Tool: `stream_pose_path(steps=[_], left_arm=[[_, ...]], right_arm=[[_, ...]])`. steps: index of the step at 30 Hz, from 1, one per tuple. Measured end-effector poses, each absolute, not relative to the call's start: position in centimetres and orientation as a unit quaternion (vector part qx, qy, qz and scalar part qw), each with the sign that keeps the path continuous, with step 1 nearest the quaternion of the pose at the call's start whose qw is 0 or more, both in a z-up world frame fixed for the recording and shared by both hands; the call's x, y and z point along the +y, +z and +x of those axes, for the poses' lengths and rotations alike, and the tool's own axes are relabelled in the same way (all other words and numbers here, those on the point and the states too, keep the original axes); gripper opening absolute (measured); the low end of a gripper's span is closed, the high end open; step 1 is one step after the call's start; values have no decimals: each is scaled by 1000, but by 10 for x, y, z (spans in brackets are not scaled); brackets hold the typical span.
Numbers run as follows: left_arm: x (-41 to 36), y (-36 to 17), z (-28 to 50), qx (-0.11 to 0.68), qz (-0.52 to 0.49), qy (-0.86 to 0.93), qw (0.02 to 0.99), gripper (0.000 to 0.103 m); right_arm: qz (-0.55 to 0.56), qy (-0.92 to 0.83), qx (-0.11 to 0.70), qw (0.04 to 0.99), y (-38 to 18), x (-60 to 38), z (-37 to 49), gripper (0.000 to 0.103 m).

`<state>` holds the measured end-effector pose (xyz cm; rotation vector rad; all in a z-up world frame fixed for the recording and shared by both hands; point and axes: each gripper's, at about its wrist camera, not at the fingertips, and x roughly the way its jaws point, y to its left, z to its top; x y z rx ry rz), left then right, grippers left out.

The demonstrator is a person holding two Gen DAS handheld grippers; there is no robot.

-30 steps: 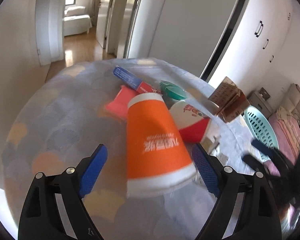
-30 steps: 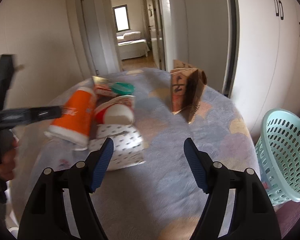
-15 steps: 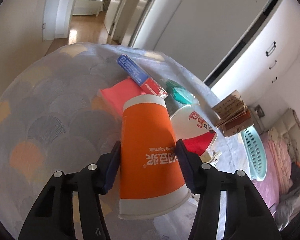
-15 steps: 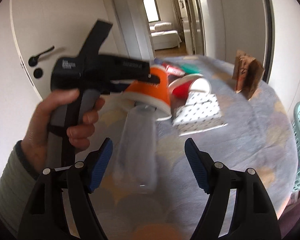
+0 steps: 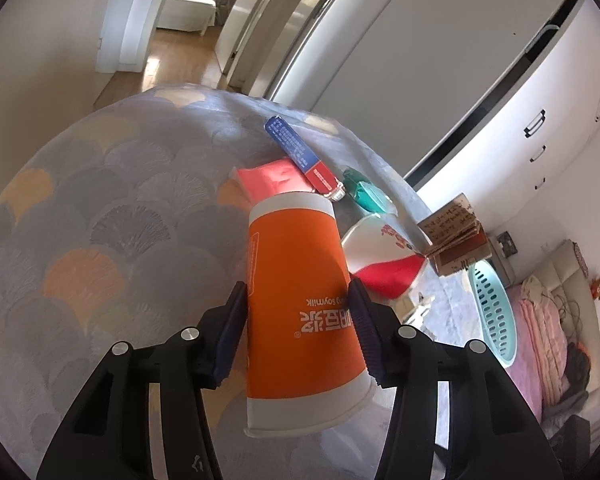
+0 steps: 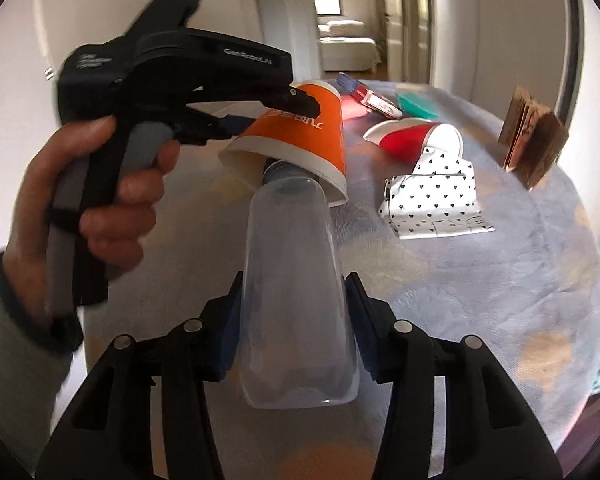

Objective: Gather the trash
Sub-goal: 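Carry the orange cup and clear bottle to the green basket and release both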

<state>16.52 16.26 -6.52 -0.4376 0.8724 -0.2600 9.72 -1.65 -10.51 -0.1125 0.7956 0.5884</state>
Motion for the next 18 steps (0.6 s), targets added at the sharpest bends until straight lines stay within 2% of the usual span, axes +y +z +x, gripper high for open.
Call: stream_pose_path(steps=[7, 18], left_arm=[[168, -66, 157, 420, -197, -119, 878, 49], [131, -59, 115, 441, -95, -166, 877, 49]], right_arm=[[-92, 277, 375, 880, -104, -50, 66, 45], [-25, 160, 356, 920, -93, -131, 80, 44]])
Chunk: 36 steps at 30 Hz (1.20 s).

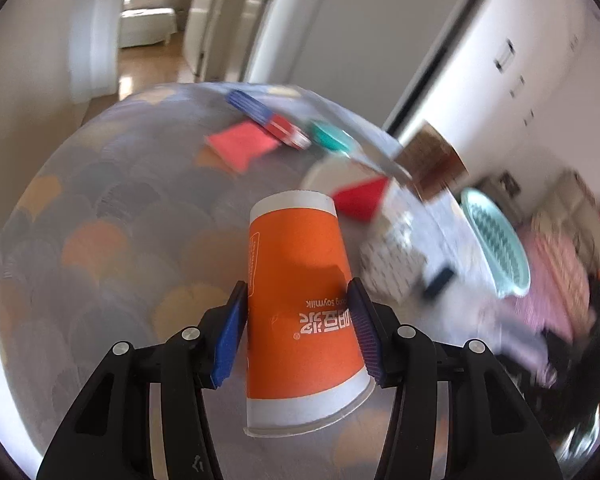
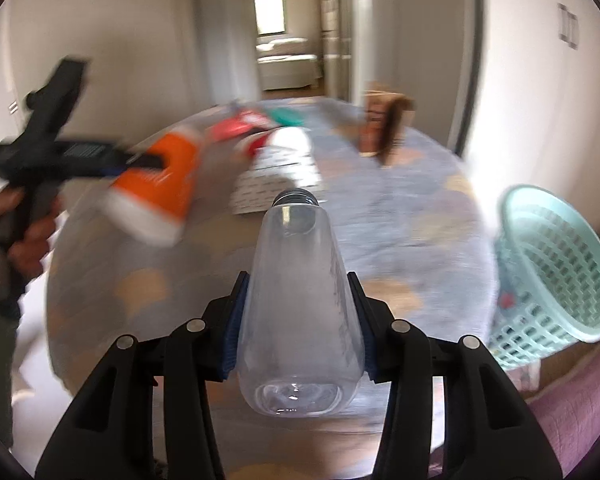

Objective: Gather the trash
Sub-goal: 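Carry the orange cup and clear bottle to the green basket and release both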

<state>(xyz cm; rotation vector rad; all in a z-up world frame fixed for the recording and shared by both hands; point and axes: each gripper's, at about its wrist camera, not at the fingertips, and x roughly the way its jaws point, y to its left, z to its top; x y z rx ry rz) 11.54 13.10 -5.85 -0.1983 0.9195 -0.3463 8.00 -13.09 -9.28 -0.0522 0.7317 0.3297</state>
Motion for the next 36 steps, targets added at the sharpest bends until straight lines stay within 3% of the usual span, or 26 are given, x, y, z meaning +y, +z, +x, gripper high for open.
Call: stream_pose_path(steps=[7, 11, 21, 31, 36], left_arm=[[94, -69, 99, 450, -41, -164, 877, 51], [95, -76, 88, 452, -52, -148, 878, 58], [108, -87, 60, 439, -142, -142, 876, 58], [92, -72, 37, 421, -116, -84, 896, 58], [83, -74, 41, 424, -108, -69, 897, 48]], right_arm=[[42, 117, 388, 913, -111, -157, 97, 44], [45, 118, 387, 914, -111, -158, 96, 44], [47, 123, 396, 909, -117, -157, 102, 52], [50, 123, 397, 908, -112, -160, 106, 56], [51, 125, 403, 905, -111, -156, 109, 56]])
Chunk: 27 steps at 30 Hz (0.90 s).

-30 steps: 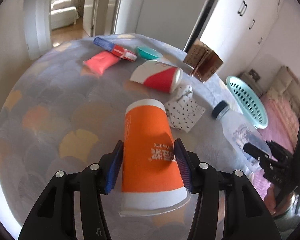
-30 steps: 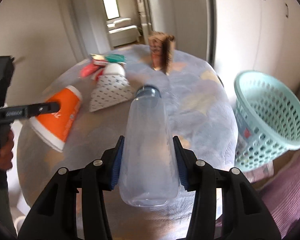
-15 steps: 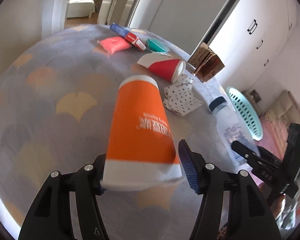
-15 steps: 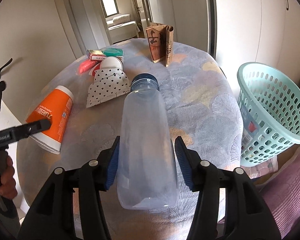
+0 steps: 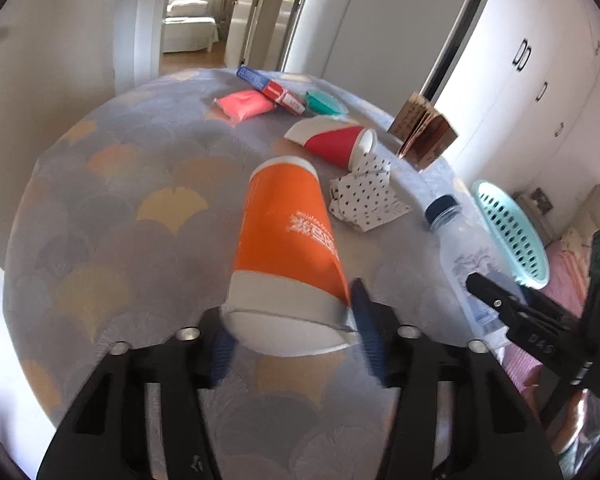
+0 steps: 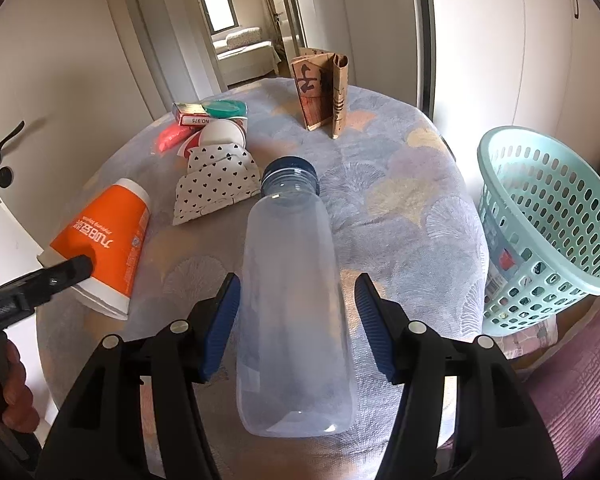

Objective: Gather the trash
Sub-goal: 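Carry the orange cup and clear bottle to the green basket and release both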

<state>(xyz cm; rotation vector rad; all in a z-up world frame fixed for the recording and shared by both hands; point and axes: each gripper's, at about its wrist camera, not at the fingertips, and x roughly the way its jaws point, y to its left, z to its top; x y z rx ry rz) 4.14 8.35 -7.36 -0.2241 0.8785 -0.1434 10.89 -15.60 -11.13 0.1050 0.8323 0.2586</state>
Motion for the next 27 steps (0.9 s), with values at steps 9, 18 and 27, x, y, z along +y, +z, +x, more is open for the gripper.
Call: stream_pose_path(steps=[9, 18, 27], left_arm=[[79, -59, 33, 389, -127, -95, 907, 32], [47, -23, 37, 341, -112, -139, 923, 30], [-44, 17, 79, 304, -70, -228, 922, 30]], right_arm=[[45, 142, 406, 902, -112, -153, 107, 44], [61, 148, 353, 922, -80, -177, 94, 44], [97, 55, 286, 952, -39, -264, 97, 44]])
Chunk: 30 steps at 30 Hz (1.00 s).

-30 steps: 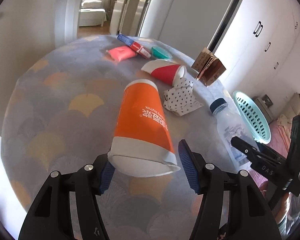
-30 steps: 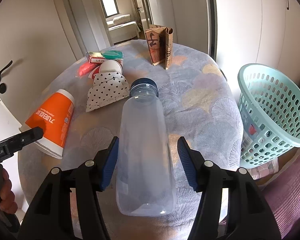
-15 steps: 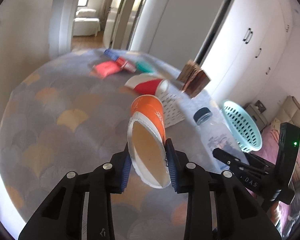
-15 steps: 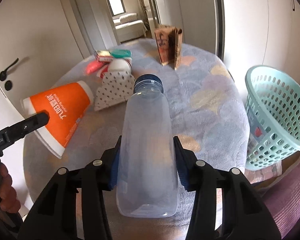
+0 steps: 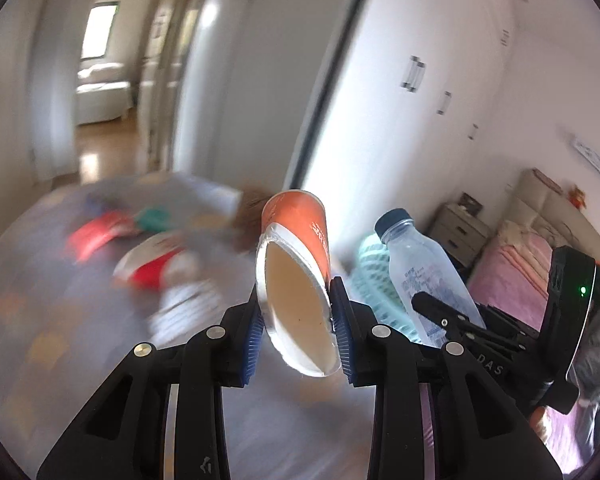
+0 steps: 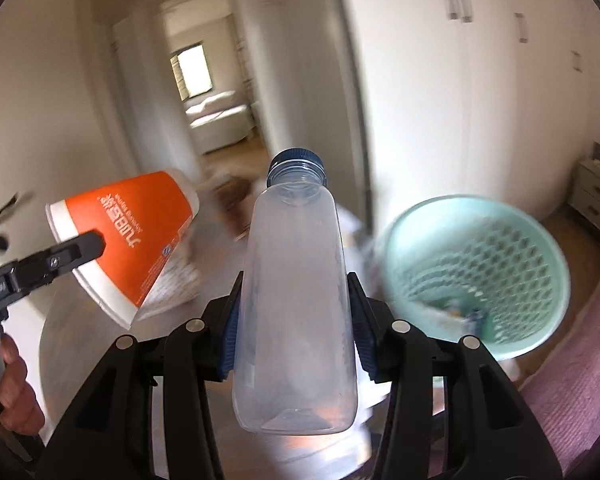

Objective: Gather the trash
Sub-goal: 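Carry the orange cup and clear bottle to the green basket and release both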

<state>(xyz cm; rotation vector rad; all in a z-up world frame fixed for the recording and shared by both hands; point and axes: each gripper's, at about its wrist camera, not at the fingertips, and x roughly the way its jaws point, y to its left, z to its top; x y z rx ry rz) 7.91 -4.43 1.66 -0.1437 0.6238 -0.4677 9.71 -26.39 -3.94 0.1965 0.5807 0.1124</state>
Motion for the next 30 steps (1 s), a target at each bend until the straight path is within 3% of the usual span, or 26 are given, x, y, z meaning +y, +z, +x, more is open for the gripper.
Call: stream_pose_path(steps=[10, 15, 21, 25, 30], left_arm=[[-172, 8, 151, 318, -38, -338, 885, 31], [-211, -38, 195, 384, -99, -390, 831, 31], [-252, -76, 217, 404, -53, -358, 840, 33], [-263, -83, 220, 410, -36, -352, 841, 38], [-251, -77, 219, 404, -39, -358, 841, 55]], right_arm=[[181, -60, 291, 937, -52, -383, 124, 44], [212, -101, 314, 920, -73, -419, 137, 44], [228, -134, 340, 903, -98, -440, 145, 44], [231, -139, 348, 898, -109, -442, 151, 44], [243, -139, 348, 895, -113, -446, 153, 46]])
